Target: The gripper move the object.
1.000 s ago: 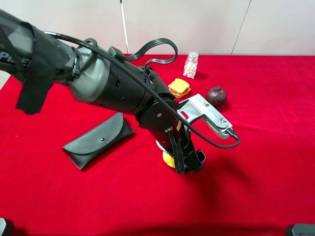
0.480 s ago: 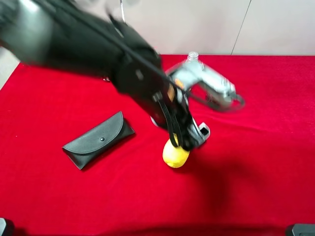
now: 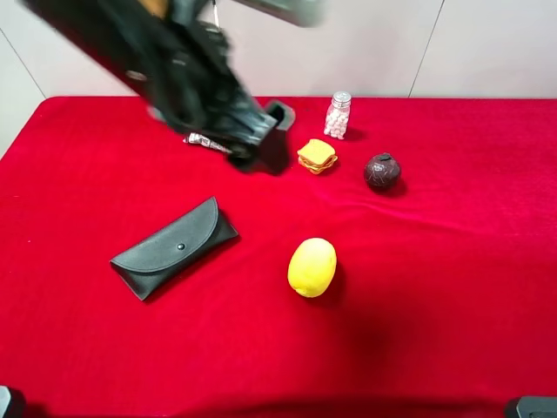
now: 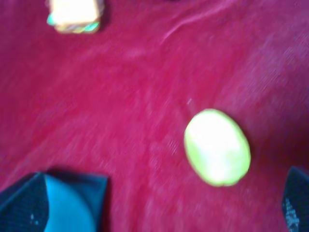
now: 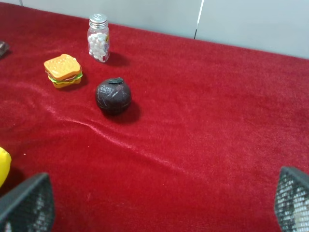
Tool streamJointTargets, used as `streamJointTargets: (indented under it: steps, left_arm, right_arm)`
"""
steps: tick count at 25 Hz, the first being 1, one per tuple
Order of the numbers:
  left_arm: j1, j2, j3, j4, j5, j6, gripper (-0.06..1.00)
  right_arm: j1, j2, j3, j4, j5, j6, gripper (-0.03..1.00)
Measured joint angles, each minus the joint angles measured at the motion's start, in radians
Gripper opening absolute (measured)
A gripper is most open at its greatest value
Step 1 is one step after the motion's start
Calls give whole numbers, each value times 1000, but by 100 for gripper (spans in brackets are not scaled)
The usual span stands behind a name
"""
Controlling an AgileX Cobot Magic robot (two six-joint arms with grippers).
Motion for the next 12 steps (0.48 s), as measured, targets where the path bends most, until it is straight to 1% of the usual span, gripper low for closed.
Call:
streamJointTargets:
  steps: [2, 4, 8, 12]
  left_arm:
    - [27, -55, 37, 0, 61, 0, 96]
    - [49, -112, 99, 0, 92, 0, 96]
    - [68, -244, 244, 0, 108, -2, 96]
    - [71, -370, 368, 0, 123, -74, 96]
  right_arm:
    - [0, 0, 0, 0, 0, 0, 69]
    - [0, 0, 0, 0, 0, 0, 69]
    - [0, 0, 0, 0, 0, 0, 69]
    - [0, 0, 0, 0, 0, 0, 69]
